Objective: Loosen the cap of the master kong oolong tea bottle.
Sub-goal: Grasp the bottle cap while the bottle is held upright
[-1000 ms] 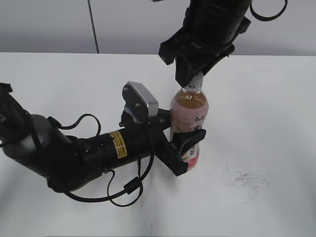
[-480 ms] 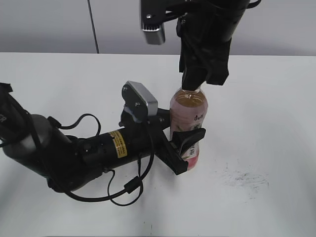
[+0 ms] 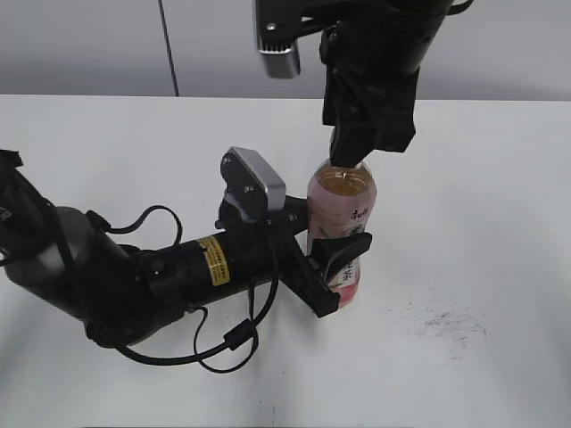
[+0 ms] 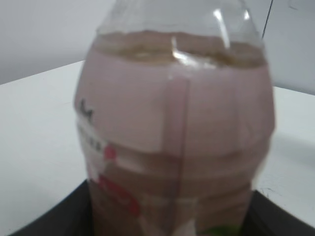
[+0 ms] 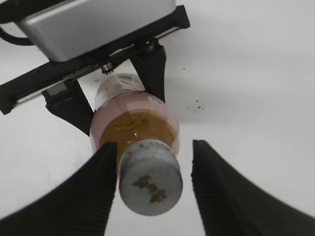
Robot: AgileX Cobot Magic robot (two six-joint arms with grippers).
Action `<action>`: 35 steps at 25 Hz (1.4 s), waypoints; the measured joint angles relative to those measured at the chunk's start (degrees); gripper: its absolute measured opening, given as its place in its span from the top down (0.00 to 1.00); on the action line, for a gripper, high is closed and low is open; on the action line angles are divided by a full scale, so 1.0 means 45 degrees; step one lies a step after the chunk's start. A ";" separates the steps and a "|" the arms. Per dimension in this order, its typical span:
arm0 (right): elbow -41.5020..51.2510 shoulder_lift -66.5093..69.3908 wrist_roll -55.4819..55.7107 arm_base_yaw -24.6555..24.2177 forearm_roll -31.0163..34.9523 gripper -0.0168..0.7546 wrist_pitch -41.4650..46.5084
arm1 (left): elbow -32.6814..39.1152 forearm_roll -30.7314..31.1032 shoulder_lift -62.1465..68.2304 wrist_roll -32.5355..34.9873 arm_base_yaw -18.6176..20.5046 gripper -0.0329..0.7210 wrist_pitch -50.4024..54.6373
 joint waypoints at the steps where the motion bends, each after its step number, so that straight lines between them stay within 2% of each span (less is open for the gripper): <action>1: 0.0000 -0.0052 0.0000 0.0000 0.0048 0.37 0.0000 | 0.0000 0.0004 0.0000 0.0000 0.0000 0.45 0.0000; 5: 0.0000 -0.0424 0.0841 0.0000 0.0401 0.28 0.0000 | 0.0000 0.0014 0.0000 0.0000 0.0000 0.45 0.0000; 9: -0.0068 -0.1079 0.3946 0.0000 0.1119 0.27 0.0000 | 0.0000 0.0014 0.0000 0.0000 0.0000 0.45 0.0000; 12: -0.0281 -0.1431 0.7890 0.0000 0.1169 0.27 0.0000 | 0.0000 0.0014 0.0000 0.0000 0.0000 0.45 0.0000; 15: -0.0340 -0.1443 1.3038 0.0000 0.0693 0.27 0.0000 | 0.0000 0.0014 0.0000 0.0000 0.0000 0.45 0.0000; 18: -0.0340 -0.1384 1.6110 0.0000 -0.0217 0.27 0.0000 | 0.0000 0.0014 0.0000 0.0000 0.0000 0.45 0.0000; 21: -0.0340 -0.1121 1.7043 0.0000 -0.0788 0.27 0.0000 | 0.0000 0.0014 0.0000 0.0010 0.0000 0.45 0.0000; 35: 0.0002 -0.0116 1.7928 0.0000 -0.0298 0.27 0.0000 | 0.0000 0.0014 0.0000 0.0010 0.0000 0.45 0.0000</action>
